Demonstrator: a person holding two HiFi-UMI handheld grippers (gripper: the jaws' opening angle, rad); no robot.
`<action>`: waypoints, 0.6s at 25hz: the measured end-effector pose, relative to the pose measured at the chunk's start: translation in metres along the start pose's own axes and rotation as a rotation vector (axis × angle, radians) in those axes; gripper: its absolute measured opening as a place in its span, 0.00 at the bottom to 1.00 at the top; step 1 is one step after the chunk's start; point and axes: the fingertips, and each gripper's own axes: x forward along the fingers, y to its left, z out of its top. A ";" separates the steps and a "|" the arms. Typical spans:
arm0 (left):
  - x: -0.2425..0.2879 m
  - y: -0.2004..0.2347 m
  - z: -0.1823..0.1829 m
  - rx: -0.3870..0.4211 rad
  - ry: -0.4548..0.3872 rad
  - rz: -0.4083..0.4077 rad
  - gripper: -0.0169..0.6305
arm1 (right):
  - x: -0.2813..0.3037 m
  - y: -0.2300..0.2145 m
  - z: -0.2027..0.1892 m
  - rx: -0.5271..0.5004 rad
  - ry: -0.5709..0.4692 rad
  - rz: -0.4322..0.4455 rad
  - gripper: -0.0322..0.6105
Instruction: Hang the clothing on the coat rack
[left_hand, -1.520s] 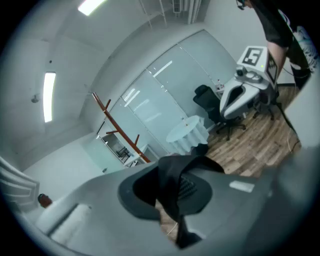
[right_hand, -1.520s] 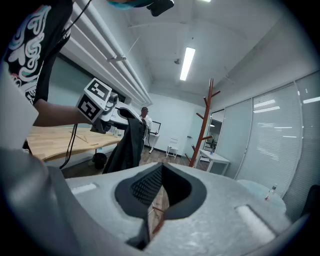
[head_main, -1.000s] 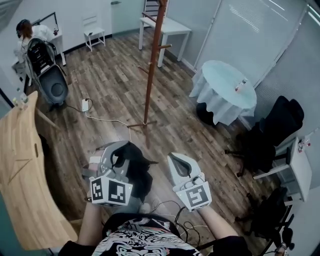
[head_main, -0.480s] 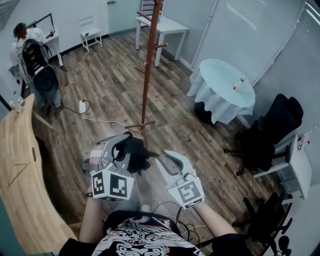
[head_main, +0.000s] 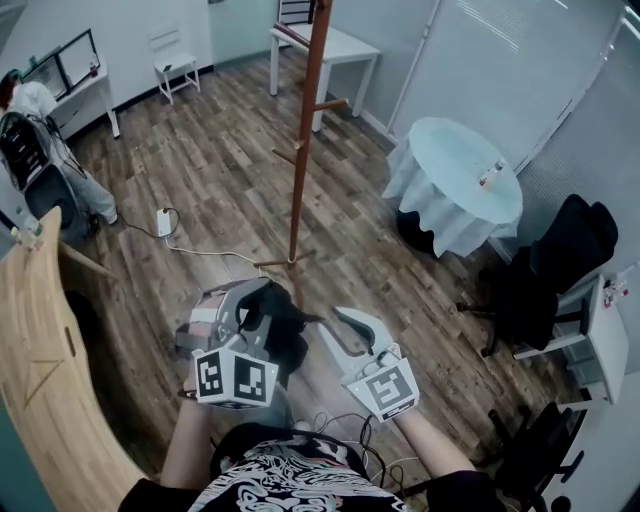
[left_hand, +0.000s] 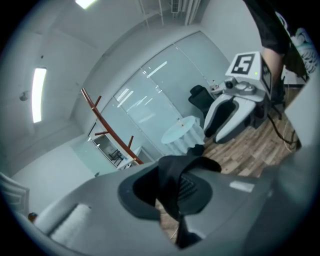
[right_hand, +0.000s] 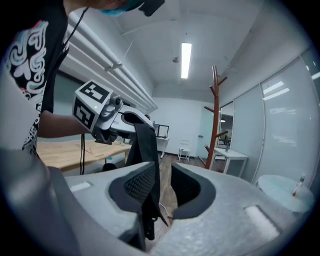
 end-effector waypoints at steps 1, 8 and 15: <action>0.007 0.007 -0.003 0.008 -0.002 -0.008 0.05 | 0.010 -0.005 0.001 0.023 0.006 0.002 0.21; 0.052 0.049 -0.016 -0.005 -0.053 -0.038 0.05 | 0.071 -0.024 0.004 -0.054 0.049 -0.008 0.21; 0.098 0.077 -0.021 -0.002 -0.107 -0.064 0.05 | 0.109 -0.057 -0.004 -0.023 0.065 -0.055 0.21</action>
